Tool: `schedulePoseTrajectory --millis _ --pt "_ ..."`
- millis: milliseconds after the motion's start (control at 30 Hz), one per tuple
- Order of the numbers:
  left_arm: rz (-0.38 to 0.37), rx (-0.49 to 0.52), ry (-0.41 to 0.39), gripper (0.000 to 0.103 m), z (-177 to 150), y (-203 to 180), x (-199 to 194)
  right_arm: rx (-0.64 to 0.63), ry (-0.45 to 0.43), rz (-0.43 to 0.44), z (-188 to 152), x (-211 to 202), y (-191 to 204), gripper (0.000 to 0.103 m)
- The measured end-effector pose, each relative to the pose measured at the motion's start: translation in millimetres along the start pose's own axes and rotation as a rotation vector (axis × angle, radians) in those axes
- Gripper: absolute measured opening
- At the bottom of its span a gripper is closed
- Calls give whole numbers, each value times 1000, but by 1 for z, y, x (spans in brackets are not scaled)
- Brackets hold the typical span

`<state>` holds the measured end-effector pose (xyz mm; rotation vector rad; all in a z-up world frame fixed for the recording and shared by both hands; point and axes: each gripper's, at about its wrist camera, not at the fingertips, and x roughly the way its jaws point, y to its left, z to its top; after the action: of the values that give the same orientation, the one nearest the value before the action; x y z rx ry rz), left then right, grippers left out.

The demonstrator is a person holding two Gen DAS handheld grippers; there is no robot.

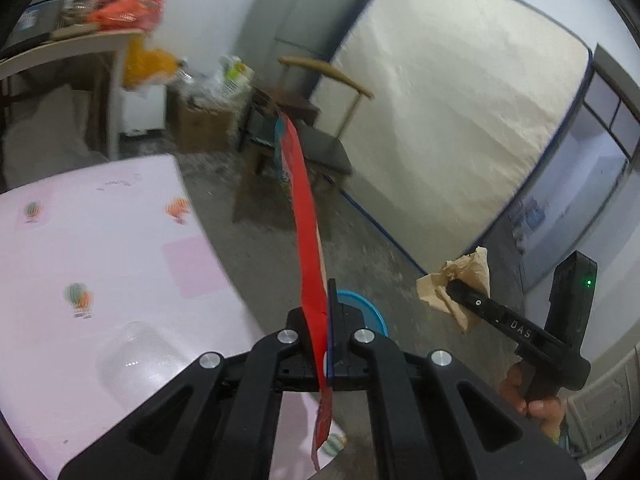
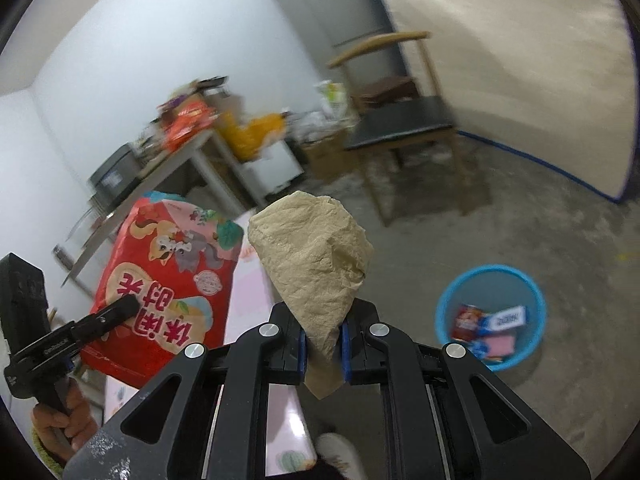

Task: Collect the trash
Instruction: 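Carry the snack bag and cloth over the blue wastebasket with both tools, then open both tools over the wastebasket to drop the bag and cloth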

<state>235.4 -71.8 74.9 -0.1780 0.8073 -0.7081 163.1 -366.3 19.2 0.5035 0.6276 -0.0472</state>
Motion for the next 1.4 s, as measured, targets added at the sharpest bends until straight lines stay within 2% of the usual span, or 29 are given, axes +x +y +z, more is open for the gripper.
schedulePoseTrajectory --millis 167,267,367,433,567,733,833,900,933,967,1000,1033,1067,1200,1300,1400 --pt "-33 18 113 0 6 -30 60 113 25 -98 -3 6 -63 11" --pt "-49 15 201 0 6 -45 109 194 81 -128 -11 16 -103 11" --pt "-30 22 277 0 3 -60 154 264 145 -137 -24 31 -140 11" --pt "-3 30 366 0 -3 -70 194 320 195 -138 -35 46 -162 11" --pt "32 72 461 0 -17 -89 257 396 272 -142 -50 72 -194 11" --pt "40 91 540 0 -28 -105 320 457 342 -164 -51 112 -228 12" --pt "6 73 557 1 -28 -114 350 487 341 -166 -46 128 -244 13" --pt "-14 53 557 2 -27 -116 368 503 328 -166 -41 140 -254 17" --pt "-16 43 567 5 -29 -114 380 512 325 -164 -41 144 -260 19" --pt "2 28 591 16 -35 -108 394 520 324 -165 -40 151 -265 24" --pt "29 15 611 37 -40 -103 403 520 330 -177 -43 163 -272 35" --pt "62 -1 632 46 -45 -95 409 518 338 -191 -47 175 -279 41" --pt "96 -28 657 50 -52 -86 417 521 344 -198 -49 181 -283 50" --pt "101 -122 684 51 -61 -67 414 562 413 -219 -72 210 -304 51" --pt "103 -109 669 52 -50 -67 403 557 403 -236 -77 204 -307 57" --pt "100 -71 620 56 -36 -77 382 544 378 -243 -79 190 -306 59"
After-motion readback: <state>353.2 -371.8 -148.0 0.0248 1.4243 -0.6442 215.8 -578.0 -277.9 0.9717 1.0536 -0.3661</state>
